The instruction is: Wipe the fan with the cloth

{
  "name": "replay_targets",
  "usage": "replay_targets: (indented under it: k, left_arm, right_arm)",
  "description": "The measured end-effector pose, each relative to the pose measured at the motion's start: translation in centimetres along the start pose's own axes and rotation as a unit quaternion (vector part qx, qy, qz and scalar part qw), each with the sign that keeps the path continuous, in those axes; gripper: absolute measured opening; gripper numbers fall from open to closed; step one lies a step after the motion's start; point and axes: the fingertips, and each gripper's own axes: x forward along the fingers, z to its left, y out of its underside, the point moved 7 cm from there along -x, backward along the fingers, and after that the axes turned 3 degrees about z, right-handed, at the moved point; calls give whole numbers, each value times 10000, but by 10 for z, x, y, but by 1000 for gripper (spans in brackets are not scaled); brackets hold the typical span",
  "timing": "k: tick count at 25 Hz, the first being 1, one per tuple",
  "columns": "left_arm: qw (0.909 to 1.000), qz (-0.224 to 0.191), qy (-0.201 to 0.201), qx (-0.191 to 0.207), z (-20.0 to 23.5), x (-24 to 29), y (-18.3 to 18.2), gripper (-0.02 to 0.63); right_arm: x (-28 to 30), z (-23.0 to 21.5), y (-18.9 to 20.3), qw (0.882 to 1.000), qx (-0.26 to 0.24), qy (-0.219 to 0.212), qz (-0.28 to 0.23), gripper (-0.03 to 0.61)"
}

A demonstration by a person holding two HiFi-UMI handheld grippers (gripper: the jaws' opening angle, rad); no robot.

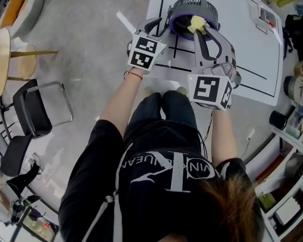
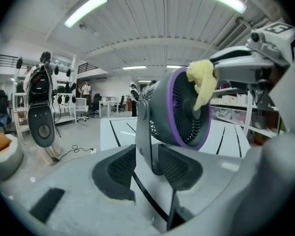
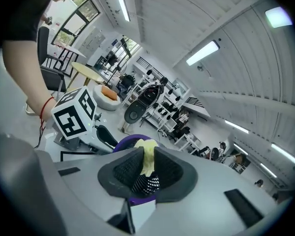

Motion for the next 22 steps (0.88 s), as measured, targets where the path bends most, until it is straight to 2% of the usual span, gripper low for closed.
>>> replay_targets:
  k: [9,13,16,22]
  left_arm:
    - [9963,-501,-638,-271,-19,-62,-11,119]
    - [9935,-864,-686,-273,-37,-95,-27,10]
    - [9915,-1069,-727,-125,-55,-117,-37,9]
    - [9882,-1152,-1010,-24,-90,-147,-46,9]
  right_arm:
    - [-37,-12,18,9933,991,-299,-517,64]
    - [-57,-15,21,9876,1355,-420,-676,63]
    - [-72,-20,27,9820,1655,-502,-758,63]
    - [-107,-24,50,9755,1946,-637,-810,63]
